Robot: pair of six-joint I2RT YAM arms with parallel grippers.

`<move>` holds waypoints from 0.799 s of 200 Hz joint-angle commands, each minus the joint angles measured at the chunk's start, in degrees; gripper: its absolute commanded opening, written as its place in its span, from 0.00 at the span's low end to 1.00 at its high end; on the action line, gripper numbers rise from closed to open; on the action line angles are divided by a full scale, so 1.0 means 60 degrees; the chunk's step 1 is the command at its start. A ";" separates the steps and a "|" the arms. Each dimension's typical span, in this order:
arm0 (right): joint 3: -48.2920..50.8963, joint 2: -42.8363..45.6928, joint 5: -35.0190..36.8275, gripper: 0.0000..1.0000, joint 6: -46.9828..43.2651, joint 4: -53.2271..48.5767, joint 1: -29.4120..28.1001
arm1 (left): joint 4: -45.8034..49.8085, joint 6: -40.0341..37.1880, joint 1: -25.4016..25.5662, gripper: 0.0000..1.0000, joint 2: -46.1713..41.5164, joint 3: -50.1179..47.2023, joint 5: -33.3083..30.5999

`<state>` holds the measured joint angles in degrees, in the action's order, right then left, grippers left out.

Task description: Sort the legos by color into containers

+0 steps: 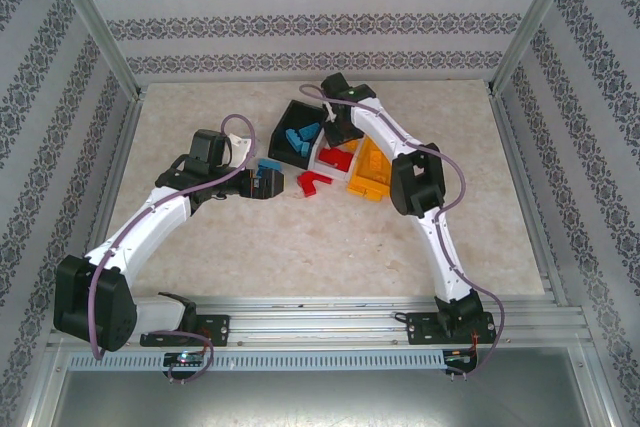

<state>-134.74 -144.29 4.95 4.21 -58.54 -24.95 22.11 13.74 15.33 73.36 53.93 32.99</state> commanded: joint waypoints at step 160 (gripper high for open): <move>-0.1653 -0.1512 0.1034 0.27 -0.0512 -0.1595 -0.0078 | 0.0022 0.0069 0.0038 1.00 -0.0370 0.0240 0.0097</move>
<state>-142.74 -150.08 13.21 1.48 -66.02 -25.71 22.11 13.93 15.33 72.38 53.93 32.97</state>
